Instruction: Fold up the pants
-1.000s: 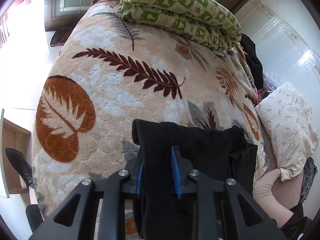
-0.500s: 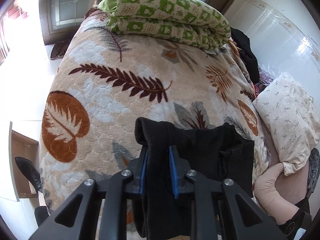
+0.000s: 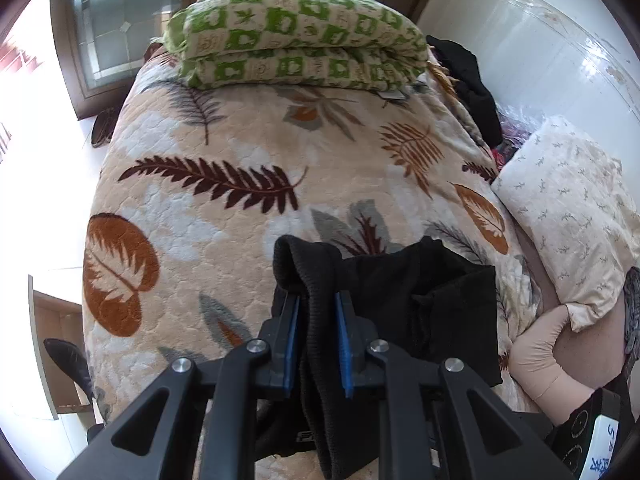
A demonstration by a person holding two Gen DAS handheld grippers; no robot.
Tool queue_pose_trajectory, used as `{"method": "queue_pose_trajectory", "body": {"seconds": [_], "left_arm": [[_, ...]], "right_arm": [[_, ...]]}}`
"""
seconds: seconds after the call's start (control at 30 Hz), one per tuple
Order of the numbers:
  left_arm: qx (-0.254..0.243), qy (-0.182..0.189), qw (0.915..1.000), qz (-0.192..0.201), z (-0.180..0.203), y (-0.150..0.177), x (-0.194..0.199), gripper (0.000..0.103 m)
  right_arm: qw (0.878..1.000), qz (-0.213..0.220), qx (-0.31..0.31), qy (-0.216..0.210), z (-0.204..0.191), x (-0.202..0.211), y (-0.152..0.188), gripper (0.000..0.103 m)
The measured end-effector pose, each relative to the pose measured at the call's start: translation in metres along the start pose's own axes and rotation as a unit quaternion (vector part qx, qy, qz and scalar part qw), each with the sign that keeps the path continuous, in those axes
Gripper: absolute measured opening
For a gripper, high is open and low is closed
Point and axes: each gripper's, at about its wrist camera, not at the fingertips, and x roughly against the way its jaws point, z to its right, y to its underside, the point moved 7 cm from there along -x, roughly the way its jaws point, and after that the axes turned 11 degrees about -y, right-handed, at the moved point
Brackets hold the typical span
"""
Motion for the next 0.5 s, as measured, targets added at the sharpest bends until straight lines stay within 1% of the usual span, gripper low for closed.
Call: {"method": "queue_pose_trajectory", "body": {"seconds": [0.03, 0.07, 0.13, 0.17, 0.2, 0.33, 0.4, 0.5], "left_arm": [[0.006, 0.001, 1.0000, -0.003, -0.005, 0.000, -0.002, 0.019], [0.012, 0.006, 0.9999, -0.005, -0.009, 0.001, -0.003, 0.019], [0.021, 0.019, 0.9995, -0.010, -0.014, 0.002, -0.004, 0.019], [0.023, 0.027, 0.9993, -0.013, -0.015, 0.002, -0.004, 0.019], [0.021, 0.036, 0.9990, -0.018, -0.015, 0.003, -0.004, 0.019], [-0.003, 0.057, 0.9979, -0.032, -0.010, 0.001, -0.006, 0.019], [-0.012, 0.066, 0.9970, -0.039, -0.008, 0.000, -0.007, 0.019], [-0.023, 0.078, 0.9954, -0.050, -0.004, -0.002, -0.008, 0.019]], "right_arm": [[1.000, -0.004, 0.003, -0.005, -0.003, -0.003, 0.000, 0.018], [1.000, -0.008, 0.004, -0.008, -0.006, -0.007, 0.000, 0.025], [1.000, -0.002, 0.014, 0.000, -0.010, -0.011, 0.000, 0.067], [1.000, 0.009, 0.021, 0.007, -0.013, -0.011, -0.001, 0.074], [0.999, 0.020, 0.032, 0.014, -0.016, -0.012, -0.002, 0.078], [0.995, 0.027, 0.087, 0.045, -0.032, -0.023, 0.000, 0.078], [0.989, 0.028, 0.127, 0.066, -0.044, -0.030, 0.004, 0.078], [0.978, 0.025, 0.176, 0.109, -0.058, -0.042, 0.011, 0.077]]}}
